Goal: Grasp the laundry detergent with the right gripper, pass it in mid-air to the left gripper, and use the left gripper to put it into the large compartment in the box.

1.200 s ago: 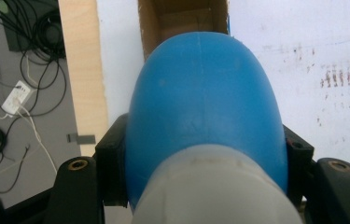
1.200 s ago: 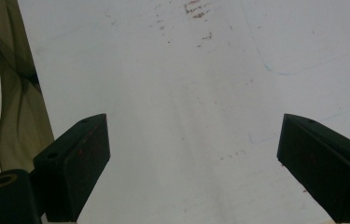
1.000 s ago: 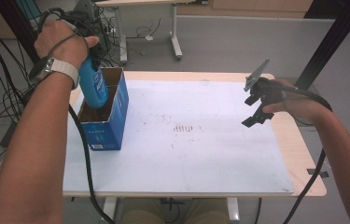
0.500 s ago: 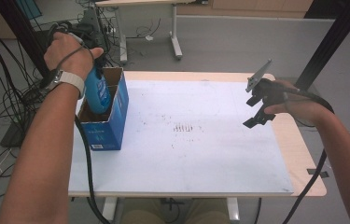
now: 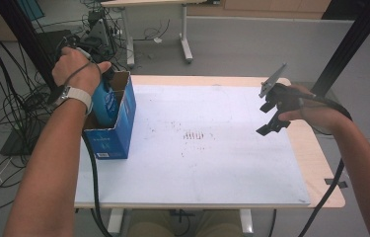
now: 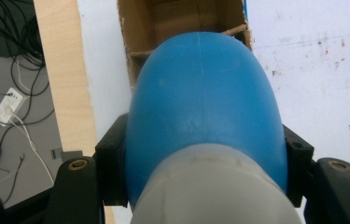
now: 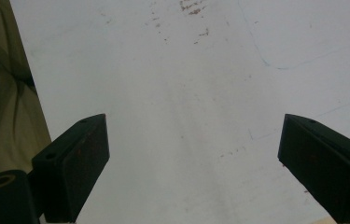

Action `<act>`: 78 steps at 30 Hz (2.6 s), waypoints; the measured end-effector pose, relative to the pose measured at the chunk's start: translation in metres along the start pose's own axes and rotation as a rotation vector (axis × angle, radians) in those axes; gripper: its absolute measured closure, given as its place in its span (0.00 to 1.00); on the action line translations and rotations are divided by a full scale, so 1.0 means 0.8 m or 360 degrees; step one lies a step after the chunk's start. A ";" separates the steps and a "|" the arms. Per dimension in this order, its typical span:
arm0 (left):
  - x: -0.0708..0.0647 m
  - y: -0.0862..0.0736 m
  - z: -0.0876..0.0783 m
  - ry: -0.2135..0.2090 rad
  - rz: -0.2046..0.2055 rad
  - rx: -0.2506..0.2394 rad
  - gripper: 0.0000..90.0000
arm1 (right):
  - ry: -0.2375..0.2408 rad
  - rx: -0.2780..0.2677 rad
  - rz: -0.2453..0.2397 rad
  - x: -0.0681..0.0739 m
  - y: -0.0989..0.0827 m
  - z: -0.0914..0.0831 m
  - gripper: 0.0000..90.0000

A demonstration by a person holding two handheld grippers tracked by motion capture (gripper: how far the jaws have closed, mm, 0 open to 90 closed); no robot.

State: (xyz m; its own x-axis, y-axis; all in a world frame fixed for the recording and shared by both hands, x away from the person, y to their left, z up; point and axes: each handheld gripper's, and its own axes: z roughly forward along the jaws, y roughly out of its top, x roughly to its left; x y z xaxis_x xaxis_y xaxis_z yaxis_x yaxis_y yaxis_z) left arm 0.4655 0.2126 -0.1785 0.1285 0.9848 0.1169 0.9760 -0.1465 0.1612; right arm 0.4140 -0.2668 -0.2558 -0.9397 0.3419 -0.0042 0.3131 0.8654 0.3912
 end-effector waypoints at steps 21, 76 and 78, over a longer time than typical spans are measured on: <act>0.001 -0.006 0.052 -0.0020 0.0004 0.0036 0.42 | 0.0008 0.0009 0.0024 -0.003 0.000 0.010 0.10; 0.000 -0.018 0.126 -0.0050 0.0028 0.0084 0.42 | 0.0022 0.0008 0.0062 -0.001 -0.003 0.020 0.10; -0.001 -0.018 0.126 -0.0049 0.0029 0.0085 0.42 | 0.0023 0.0008 0.0058 0.000 -0.002 0.019 0.10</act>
State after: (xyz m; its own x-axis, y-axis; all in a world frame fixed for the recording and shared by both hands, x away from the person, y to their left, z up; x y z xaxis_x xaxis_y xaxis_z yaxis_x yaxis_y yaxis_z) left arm 0.4694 0.2237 -0.2799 0.1507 0.9846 0.0888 0.9813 -0.1598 0.1068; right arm 0.4157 -0.2629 -0.2709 -0.9295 0.3681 0.0233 0.3480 0.8541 0.3865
